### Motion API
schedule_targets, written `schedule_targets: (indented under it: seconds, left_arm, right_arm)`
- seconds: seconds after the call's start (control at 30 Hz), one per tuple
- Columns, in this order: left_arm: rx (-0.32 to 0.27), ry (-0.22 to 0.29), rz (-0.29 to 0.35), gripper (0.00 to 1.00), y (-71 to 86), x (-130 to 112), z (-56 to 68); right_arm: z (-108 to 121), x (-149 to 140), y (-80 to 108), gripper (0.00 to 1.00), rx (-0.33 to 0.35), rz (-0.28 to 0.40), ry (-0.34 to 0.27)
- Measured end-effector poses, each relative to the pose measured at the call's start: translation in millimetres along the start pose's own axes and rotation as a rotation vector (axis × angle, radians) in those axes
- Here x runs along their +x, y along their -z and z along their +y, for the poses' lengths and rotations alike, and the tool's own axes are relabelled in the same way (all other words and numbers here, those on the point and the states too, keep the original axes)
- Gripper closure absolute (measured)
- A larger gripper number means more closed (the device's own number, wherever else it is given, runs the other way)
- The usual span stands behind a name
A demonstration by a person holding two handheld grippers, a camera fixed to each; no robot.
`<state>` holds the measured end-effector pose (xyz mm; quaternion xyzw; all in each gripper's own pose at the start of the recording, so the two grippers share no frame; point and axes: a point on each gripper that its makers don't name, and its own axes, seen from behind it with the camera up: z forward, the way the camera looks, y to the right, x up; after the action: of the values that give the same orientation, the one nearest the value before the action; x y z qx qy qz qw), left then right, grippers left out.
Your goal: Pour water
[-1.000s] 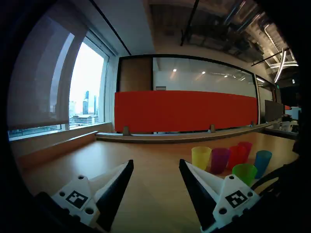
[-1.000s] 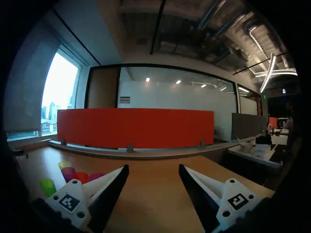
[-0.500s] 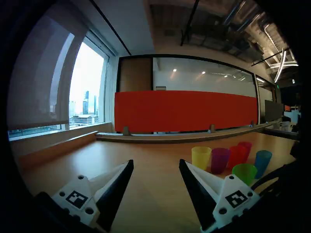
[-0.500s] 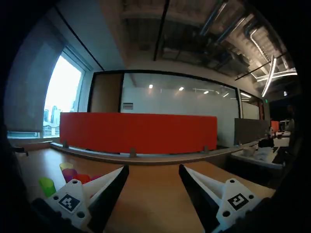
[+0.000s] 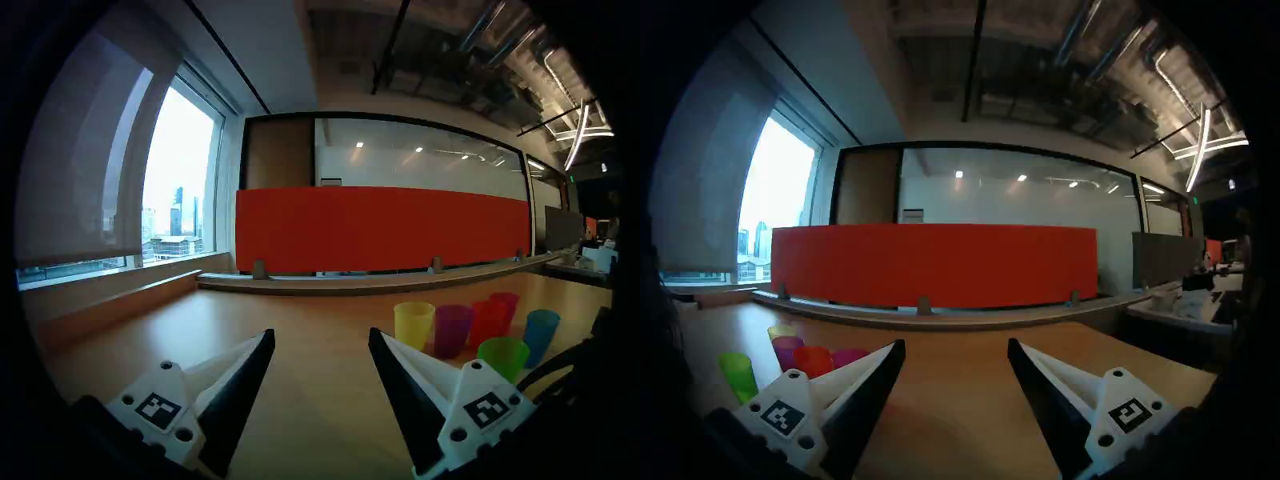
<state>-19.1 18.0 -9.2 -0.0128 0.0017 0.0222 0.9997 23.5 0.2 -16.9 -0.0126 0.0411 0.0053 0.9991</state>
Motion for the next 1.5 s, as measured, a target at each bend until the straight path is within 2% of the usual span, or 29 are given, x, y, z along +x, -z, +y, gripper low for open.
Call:
schedule_targets:
  seconds: [0.17, 0.37, 0.57, 1.07, 1.5]
  left_arm:
    - [0.0, 0.0, 0.0, 0.13, 0.2, -0.2, -0.6]
    - [0.0, 0.0, 0.0, 0.13, 0.2, -0.3, -0.5]
    - [0.0, 0.0, 0.0, 0.13, 0.4, 0.0, -0.9]
    - [0.0, 0.0, 0.0, 0.13, 1.1, 0.1, -1.2]
    - [0.0, 0.0, 0.0, 0.13, 1.3, 0.2, -1.5]
  right_arm:
    - [1.5, -8.7, -1.0, 0.01, -0.003, -0.008, -0.011]
    - [-3.0, -19.7, -3.0, 0.01, 0.001, -0.022, 0.022]
    - [-4.6, -27.0, -4.4, 0.01, 0.003, -0.037, 0.021]
    - [-0.2, -39.6, -8.0, 0.01, -0.002, -0.076, 0.001]
    - [-0.1, -40.2, -7.6, 0.01, 0.004, -0.078, -0.001]
